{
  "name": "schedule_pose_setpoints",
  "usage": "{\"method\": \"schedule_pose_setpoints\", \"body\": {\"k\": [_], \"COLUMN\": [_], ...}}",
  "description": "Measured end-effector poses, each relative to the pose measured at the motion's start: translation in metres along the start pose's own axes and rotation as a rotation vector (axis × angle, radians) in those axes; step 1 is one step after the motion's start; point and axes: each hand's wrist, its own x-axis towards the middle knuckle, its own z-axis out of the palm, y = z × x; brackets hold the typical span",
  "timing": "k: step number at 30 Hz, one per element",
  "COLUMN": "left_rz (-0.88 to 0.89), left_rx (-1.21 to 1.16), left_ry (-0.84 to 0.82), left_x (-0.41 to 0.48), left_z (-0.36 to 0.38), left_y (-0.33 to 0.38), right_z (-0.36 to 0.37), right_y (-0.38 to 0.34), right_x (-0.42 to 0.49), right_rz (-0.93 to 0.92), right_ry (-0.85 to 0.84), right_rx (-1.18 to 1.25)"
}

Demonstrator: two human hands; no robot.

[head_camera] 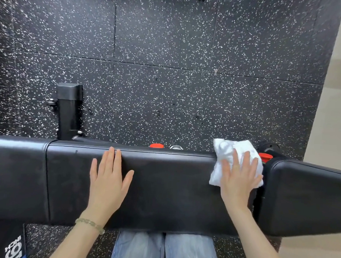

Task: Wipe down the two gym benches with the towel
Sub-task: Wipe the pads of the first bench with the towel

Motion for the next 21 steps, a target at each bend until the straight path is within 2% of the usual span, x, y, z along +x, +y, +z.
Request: {"method": "schedule_pose_setpoints", "body": {"k": [2, 5, 7, 9, 12, 14, 17, 21], "left_rz": [-0.014, -0.03, -0.032, -0.03, -0.015, 0.0, 0.023, 0.053], "left_rx": [-0.003, -0.009, 0.002, 0.015, 0.031, 0.032, 0.035, 0.041], "left_ry": [-0.009, -0.014, -0.021, -0.023, -0.034, -0.046, -0.054, -0.046], "left_x": [-0.001, -0.001, -0.001, -0.001, -0.001, 0.0, 0.0, 0.004], "left_z": [0.002, 0.005, 0.006, 0.006, 0.006, 0.006, 0.004, -0.002], "left_y": [0.003, 0.006, 0.006, 0.005, 0.004, 0.0, -0.005, -0.01], "right_z": [0.002, 0.002, -0.005, -0.014, -0.023, -0.014, 0.008, 0.003], "right_y": [0.001, 0.001, -0.008, -0.022, -0.062, -0.103, -0.143, -0.131], "right_x": [0.016, 0.051, 0.063, 0.059, 0.039, 0.02, -0.004, 0.002], "right_rz": [-0.01, -0.159, -0.137, -0.242, -0.594, -0.724, -0.674, -0.773], "right_ry": [-0.089, -0.252, -0.331, -0.347, -0.218, -0.229, -0.314, -0.231], "right_rx": [-0.036, -0.276, -0.337, -0.328, -0.362, -0.268, -0.124, -0.213]}}
